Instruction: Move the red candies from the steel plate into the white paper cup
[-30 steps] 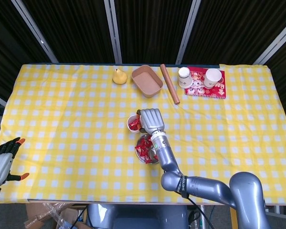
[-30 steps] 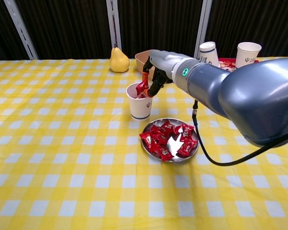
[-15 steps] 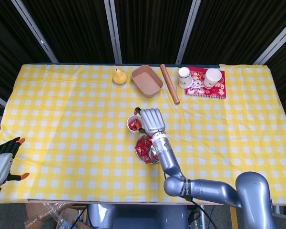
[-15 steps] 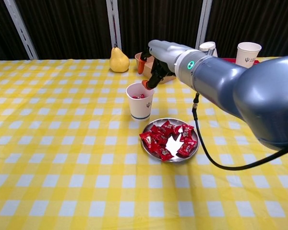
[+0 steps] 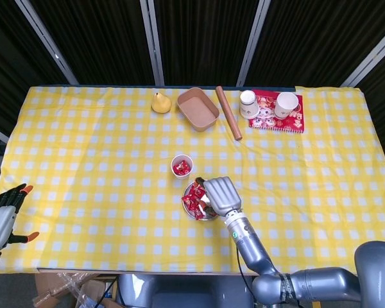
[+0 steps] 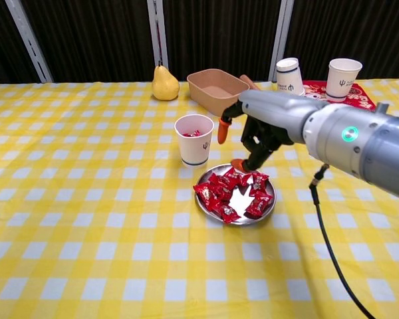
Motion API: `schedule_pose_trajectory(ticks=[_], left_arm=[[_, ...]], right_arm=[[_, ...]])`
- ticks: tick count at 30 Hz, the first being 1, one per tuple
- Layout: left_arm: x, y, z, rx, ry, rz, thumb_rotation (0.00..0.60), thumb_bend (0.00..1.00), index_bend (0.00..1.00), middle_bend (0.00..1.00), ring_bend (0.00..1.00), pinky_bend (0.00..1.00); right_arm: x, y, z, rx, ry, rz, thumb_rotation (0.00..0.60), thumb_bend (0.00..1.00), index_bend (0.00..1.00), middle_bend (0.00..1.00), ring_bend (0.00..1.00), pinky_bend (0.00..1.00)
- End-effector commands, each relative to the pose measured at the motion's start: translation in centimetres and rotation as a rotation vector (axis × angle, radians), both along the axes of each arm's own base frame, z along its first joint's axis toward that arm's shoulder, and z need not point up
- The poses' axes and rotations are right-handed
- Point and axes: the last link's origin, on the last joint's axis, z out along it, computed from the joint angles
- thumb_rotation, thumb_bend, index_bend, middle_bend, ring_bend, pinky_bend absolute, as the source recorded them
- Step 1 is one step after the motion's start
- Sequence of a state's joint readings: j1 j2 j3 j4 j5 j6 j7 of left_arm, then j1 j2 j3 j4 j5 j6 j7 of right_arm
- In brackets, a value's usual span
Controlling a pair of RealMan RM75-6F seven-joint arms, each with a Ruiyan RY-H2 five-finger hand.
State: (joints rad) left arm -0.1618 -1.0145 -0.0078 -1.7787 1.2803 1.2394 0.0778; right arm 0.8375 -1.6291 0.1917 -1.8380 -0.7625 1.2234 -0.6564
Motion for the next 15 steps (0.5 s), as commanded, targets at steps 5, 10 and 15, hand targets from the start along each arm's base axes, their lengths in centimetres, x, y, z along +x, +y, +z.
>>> schedule_pose_trajectory(ticks=[5, 10, 15], left_arm=[[0.0, 0.0, 0.0, 0.011, 0.015, -0.014, 0.600, 0.03, 0.00, 0.00, 0.00, 0.00], [0.0, -0.1, 0.0, 0.014, 0.019, -0.016, 0.600, 0.03, 0.00, 0.00, 0.00, 0.00], [-0.1, 0.0, -0.1, 0.013, 0.022, -0.015, 0.600, 0.03, 0.00, 0.00, 0.00, 0.00]], right_arm=[[-2.5, 1.5, -0.9, 0.026, 0.032, -0.027, 0.600, 0.40, 0.37, 0.87, 0.90, 0.88], [-3.4, 0.7, -1.2, -0.001, 0.044, -0.049, 0.600, 0.40, 0.33, 0.87, 0.90, 0.88], [-4.4, -0.2, -1.3, -0.024, 0.064, -0.075, 0.600, 0.40, 0.33, 0.87, 0.91, 0.88]])
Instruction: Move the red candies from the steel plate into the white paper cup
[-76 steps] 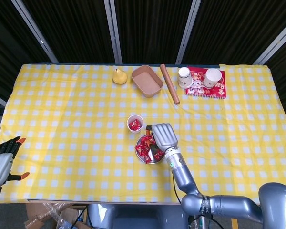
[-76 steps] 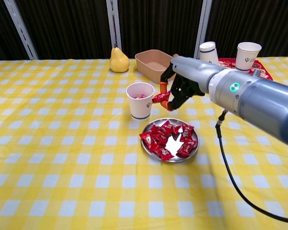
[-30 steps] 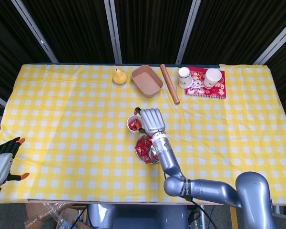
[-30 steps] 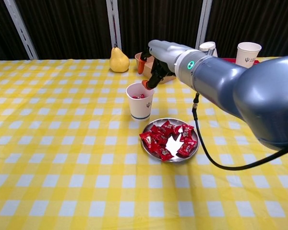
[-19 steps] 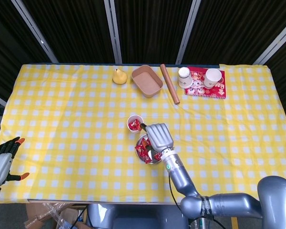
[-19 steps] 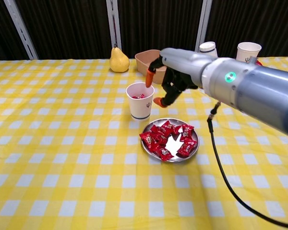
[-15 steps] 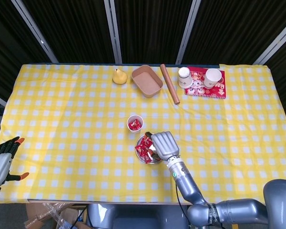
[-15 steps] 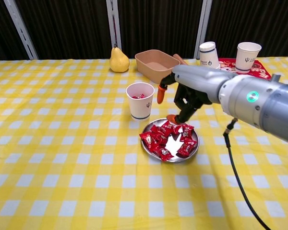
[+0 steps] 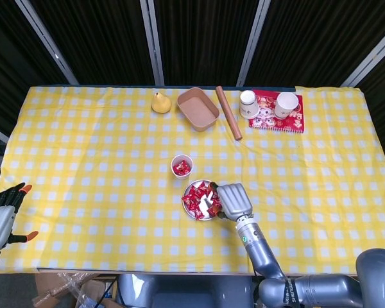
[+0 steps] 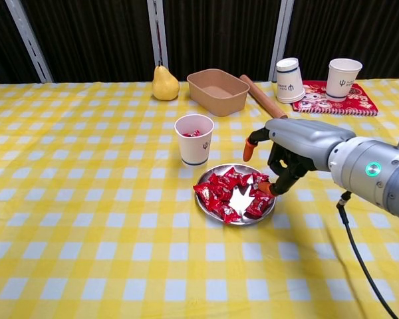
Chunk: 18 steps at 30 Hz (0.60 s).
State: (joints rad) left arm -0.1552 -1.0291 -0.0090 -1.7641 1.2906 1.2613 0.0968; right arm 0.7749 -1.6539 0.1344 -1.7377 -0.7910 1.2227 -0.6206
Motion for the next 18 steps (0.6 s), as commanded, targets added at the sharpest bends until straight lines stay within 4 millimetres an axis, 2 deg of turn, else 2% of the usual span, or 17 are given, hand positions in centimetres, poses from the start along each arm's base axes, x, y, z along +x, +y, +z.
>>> schedule_pose_trajectory(ticks=[1, 7, 18], left_arm=[[0.0, 0.0, 0.0, -0.001, 0.000, 0.000, 0.600, 0.03, 0.00, 0.00, 0.00, 0.00], [0.0, 0.1, -0.1, -0.004, 0.001, 0.004, 0.600, 0.03, 0.00, 0.00, 0.00, 0.00], [0.0, 0.1, -0.1, -0.008, 0.000, 0.011, 0.600, 0.03, 0.00, 0.00, 0.00, 0.00]], right_arm=[[-0.7, -0.6, -0.3, -0.010, 0.009, -0.021, 0.600, 0.39, 0.33, 0.87, 0.91, 0.88], [-2.0, -1.1, -1.0, -0.003, 0.028, -0.057, 0.600, 0.39, 0.33, 0.87, 0.91, 0.88], [-2.1, -1.8, -2.2, 0.016, 0.026, -0.069, 0.600, 0.39, 0.33, 0.87, 0.91, 0.88]])
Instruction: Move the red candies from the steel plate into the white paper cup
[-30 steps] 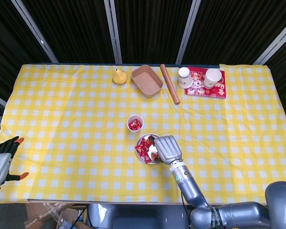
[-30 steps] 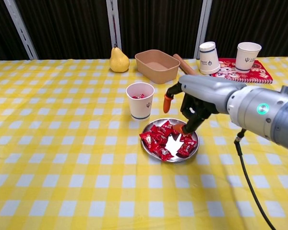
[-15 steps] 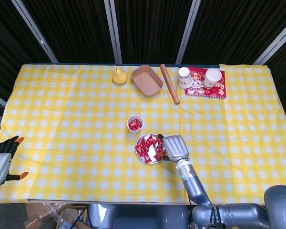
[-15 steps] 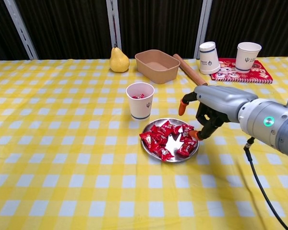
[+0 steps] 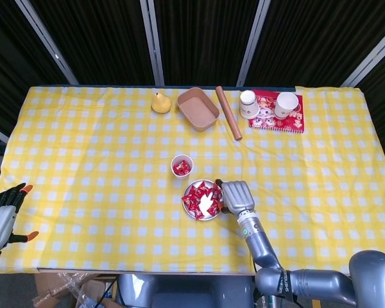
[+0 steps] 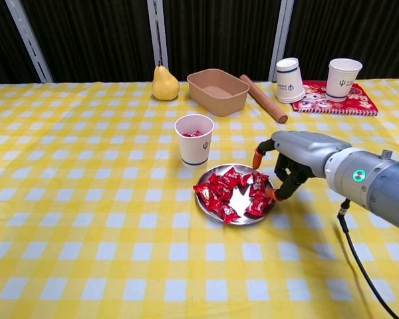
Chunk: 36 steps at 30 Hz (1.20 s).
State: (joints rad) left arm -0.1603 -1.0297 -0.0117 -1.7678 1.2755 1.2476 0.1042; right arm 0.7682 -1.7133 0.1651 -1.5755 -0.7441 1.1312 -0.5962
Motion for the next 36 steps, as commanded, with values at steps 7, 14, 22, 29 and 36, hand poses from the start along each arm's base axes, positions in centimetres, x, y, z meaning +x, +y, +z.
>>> schedule_pose_trajectory(ticks=[7, 14, 22, 29, 36], left_arm=[[0.0, 0.0, 0.0, -0.004, 0.000, 0.003, 0.600, 0.03, 0.00, 0.00, 0.00, 0.00], [0.0, 0.0, 0.0, -0.005, -0.001, 0.004, 0.600, 0.03, 0.00, 0.00, 0.00, 0.00], [0.0, 0.0, 0.0, -0.004, 0.000, 0.003, 0.600, 0.03, 0.00, 0.00, 0.00, 0.00], [0.0, 0.0, 0.0, -0.003, 0.001, 0.003, 0.600, 0.03, 0.00, 0.00, 0.00, 0.00], [0.0, 0.0, 0.0, -0.004, 0.001, 0.004, 0.600, 0.03, 0.00, 0.00, 0.00, 0.00]], right_arm=[[-0.3, 0.0, -0.8, 0.016, 0.000, -0.012, 0.600, 0.39, 0.33, 0.87, 0.91, 0.88], [-0.1, 0.2, -0.8, 0.016, -0.014, -0.007, 0.600, 0.39, 0.38, 0.87, 0.91, 0.88], [0.3, 0.3, -0.9, 0.016, -0.035, -0.001, 0.600, 0.39, 0.39, 0.87, 0.91, 0.88], [0.3, 0.4, -1.1, 0.021, -0.042, -0.006, 0.600, 0.39, 0.39, 0.87, 0.91, 0.88], [0.0, 0.2, -1.5, 0.024, -0.032, -0.020, 0.600, 0.39, 0.41, 0.87, 0.91, 0.88]])
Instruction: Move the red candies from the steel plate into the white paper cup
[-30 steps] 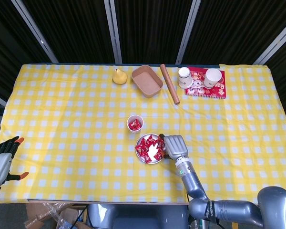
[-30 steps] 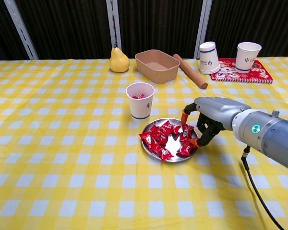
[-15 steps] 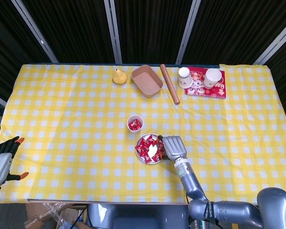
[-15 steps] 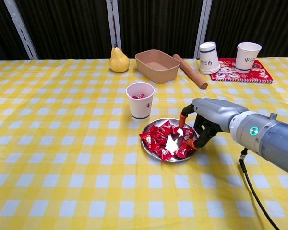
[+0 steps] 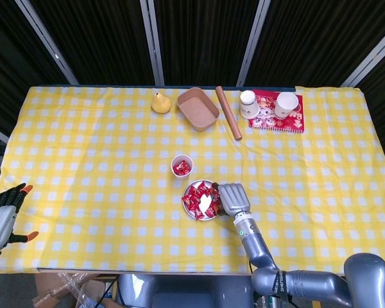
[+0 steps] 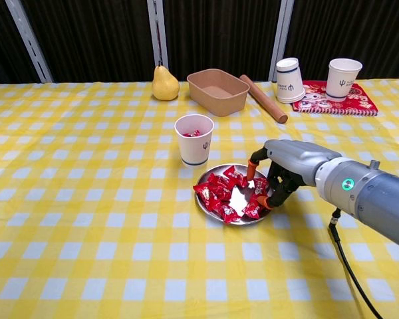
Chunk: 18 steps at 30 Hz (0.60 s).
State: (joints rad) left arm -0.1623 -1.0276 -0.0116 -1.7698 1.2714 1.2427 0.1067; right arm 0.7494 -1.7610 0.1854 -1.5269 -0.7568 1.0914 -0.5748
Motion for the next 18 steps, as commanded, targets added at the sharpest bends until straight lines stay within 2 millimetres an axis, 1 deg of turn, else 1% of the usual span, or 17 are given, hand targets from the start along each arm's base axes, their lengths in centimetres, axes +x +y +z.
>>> schedule_pose_trajectory(ticks=[1, 6, 8, 10, 13, 18], left_arm=[[-0.01, 0.01, -0.01, 0.000, -0.001, 0.001, 0.600, 0.03, 0.00, 0.00, 0.00, 0.00], [-0.02, 0.05, -0.02, 0.000, -0.001, 0.002, 0.600, 0.03, 0.00, 0.00, 0.00, 0.00], [-0.03, 0.05, -0.03, 0.000, -0.002, 0.003, 0.600, 0.03, 0.00, 0.00, 0.00, 0.00], [-0.02, 0.05, -0.02, 0.000, -0.003, 0.004, 0.600, 0.03, 0.00, 0.00, 0.00, 0.00], [-0.02, 0.05, -0.01, 0.000, -0.003, 0.003, 0.600, 0.03, 0.00, 0.00, 0.00, 0.00], [-0.02, 0.04, 0.00, 0.000, -0.003, 0.003, 0.600, 0.03, 0.00, 0.00, 0.00, 0.00]], right_arm=[[-0.13, -0.03, -0.15, 0.003, 0.005, -0.003, 0.600, 0.39, 0.42, 0.87, 0.91, 0.88], [-0.22, -0.02, -0.51, 0.011, 0.004, -0.013, 0.600, 0.39, 0.54, 0.87, 0.91, 0.88], [-0.14, 0.05, -0.61, 0.014, 0.002, -0.011, 0.600, 0.39, 0.57, 0.87, 0.91, 0.88], [-0.07, 0.14, -0.72, 0.017, -0.002, -0.009, 0.600, 0.41, 0.58, 0.87, 0.91, 0.88], [0.00, 0.24, -0.75, 0.019, -0.006, -0.008, 0.600, 0.46, 0.60, 0.87, 0.91, 0.88], [0.05, 0.37, -0.57, 0.018, -0.009, -0.003, 0.600, 0.47, 0.61, 0.87, 0.91, 0.88]])
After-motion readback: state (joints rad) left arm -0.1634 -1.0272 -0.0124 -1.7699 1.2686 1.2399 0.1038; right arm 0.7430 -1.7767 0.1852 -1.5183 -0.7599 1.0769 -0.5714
